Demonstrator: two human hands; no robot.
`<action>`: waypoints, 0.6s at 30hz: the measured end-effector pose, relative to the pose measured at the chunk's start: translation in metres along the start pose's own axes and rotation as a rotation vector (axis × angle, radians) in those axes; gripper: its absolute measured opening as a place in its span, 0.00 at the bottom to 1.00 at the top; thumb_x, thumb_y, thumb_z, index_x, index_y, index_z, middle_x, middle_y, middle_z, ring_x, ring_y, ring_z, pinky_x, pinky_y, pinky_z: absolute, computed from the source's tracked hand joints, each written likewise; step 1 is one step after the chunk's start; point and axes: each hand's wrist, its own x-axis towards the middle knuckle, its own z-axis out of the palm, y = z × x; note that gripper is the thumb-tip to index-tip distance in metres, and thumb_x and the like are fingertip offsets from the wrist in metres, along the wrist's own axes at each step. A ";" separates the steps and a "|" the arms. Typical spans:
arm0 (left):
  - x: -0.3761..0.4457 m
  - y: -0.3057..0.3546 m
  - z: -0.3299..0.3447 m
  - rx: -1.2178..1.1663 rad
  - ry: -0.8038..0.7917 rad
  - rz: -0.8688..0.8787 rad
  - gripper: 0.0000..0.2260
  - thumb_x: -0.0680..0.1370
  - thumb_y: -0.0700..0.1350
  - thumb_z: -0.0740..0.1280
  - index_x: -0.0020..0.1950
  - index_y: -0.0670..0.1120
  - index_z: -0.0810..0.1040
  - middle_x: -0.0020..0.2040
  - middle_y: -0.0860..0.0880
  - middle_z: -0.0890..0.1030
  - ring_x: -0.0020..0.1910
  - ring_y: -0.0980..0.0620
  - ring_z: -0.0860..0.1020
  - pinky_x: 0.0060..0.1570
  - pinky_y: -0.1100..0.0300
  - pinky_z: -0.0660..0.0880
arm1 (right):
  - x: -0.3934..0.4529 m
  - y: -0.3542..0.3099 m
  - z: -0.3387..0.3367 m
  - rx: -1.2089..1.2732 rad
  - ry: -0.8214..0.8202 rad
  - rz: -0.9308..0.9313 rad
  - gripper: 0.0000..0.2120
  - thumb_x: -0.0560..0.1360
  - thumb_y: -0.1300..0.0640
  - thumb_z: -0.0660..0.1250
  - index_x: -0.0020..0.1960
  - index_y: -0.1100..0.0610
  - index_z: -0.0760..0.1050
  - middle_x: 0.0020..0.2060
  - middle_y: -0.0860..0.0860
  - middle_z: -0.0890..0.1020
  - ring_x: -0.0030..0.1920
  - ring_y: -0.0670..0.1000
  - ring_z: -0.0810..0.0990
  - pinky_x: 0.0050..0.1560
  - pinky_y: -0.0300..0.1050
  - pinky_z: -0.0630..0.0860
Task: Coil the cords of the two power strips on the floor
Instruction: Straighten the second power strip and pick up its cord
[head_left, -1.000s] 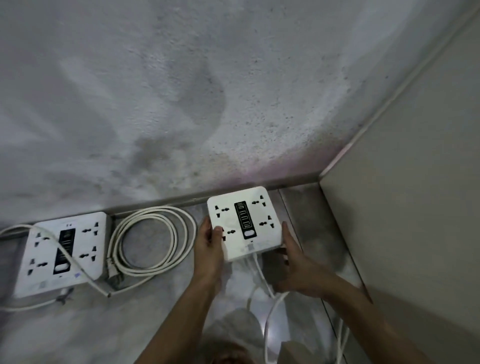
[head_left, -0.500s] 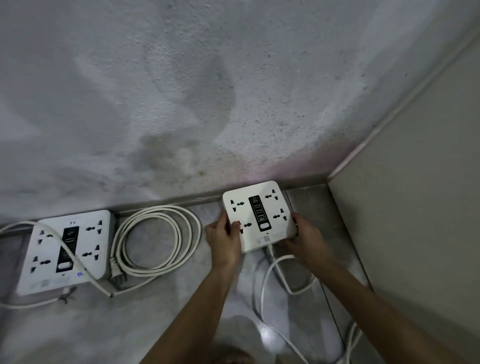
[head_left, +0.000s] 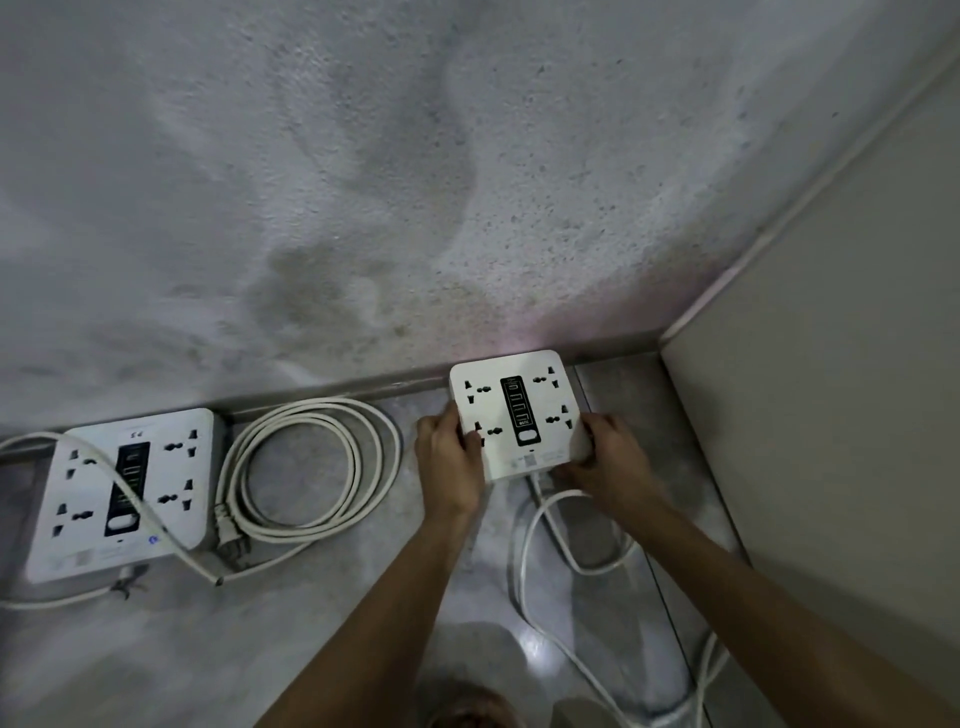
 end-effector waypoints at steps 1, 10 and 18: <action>0.001 0.000 0.000 0.001 -0.003 0.013 0.16 0.74 0.33 0.61 0.59 0.43 0.78 0.43 0.37 0.76 0.45 0.48 0.70 0.51 0.56 0.69 | 0.001 -0.001 -0.002 -0.014 -0.014 0.007 0.31 0.62 0.56 0.79 0.61 0.61 0.73 0.59 0.59 0.75 0.57 0.60 0.76 0.57 0.51 0.75; -0.019 0.016 -0.013 -0.006 -0.005 -0.051 0.14 0.77 0.38 0.64 0.62 0.41 0.73 0.56 0.43 0.71 0.58 0.47 0.69 0.59 0.57 0.68 | -0.005 0.000 -0.008 0.074 0.008 0.010 0.29 0.64 0.60 0.77 0.63 0.61 0.73 0.58 0.60 0.76 0.56 0.59 0.77 0.56 0.49 0.74; -0.130 -0.001 -0.010 0.014 -0.080 -0.042 0.13 0.72 0.49 0.68 0.52 0.43 0.75 0.46 0.47 0.74 0.46 0.50 0.74 0.45 0.67 0.64 | -0.126 0.028 -0.011 0.130 0.165 -0.114 0.05 0.74 0.53 0.66 0.48 0.54 0.75 0.43 0.49 0.76 0.40 0.44 0.75 0.41 0.38 0.72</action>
